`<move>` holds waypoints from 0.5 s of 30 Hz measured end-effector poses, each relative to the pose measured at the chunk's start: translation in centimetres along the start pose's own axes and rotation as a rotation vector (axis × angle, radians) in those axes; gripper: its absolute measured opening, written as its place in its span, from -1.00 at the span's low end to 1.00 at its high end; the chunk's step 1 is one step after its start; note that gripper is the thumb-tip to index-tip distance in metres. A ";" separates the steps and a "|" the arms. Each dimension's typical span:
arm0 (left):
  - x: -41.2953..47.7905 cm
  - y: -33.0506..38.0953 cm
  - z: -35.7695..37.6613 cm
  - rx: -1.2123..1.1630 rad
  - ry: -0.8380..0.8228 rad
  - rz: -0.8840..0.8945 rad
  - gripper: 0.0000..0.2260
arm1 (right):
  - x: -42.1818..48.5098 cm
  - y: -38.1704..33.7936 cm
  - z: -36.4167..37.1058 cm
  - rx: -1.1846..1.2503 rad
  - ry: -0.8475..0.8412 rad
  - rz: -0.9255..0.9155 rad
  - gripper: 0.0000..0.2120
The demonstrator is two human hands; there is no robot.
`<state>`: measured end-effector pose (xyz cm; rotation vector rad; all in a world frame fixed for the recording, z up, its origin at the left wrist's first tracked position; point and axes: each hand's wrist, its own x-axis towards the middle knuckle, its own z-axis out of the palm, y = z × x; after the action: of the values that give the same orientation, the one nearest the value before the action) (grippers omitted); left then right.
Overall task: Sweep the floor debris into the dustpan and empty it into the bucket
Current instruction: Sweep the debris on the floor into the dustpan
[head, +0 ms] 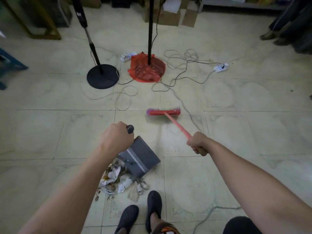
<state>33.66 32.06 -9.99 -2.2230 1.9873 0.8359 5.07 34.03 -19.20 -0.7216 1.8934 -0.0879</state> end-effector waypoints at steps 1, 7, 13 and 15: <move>0.5 0.7 0.2 -0.011 0.011 -0.006 -0.66 | 1.0 -0.6 -0.3 -0.030 -0.009 -0.019 -0.96; 3.2 3.9 0.7 -0.016 0.058 -0.037 -0.61 | 6.9 -5.3 -1.1 -0.147 -0.024 -0.119 -0.86; 5.5 6.0 1.9 0.006 0.029 -0.074 -0.65 | 12.1 -8.4 -0.9 -0.142 -0.040 -0.146 -0.84; 6.0 6.4 2.2 0.005 0.021 -0.077 -0.65 | 13.7 -8.9 -0.9 -0.138 -0.045 -0.152 -0.83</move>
<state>27.08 26.32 -12.30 -2.2980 1.8966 0.8022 4.61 19.46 -26.63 -0.9540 1.8125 -0.0371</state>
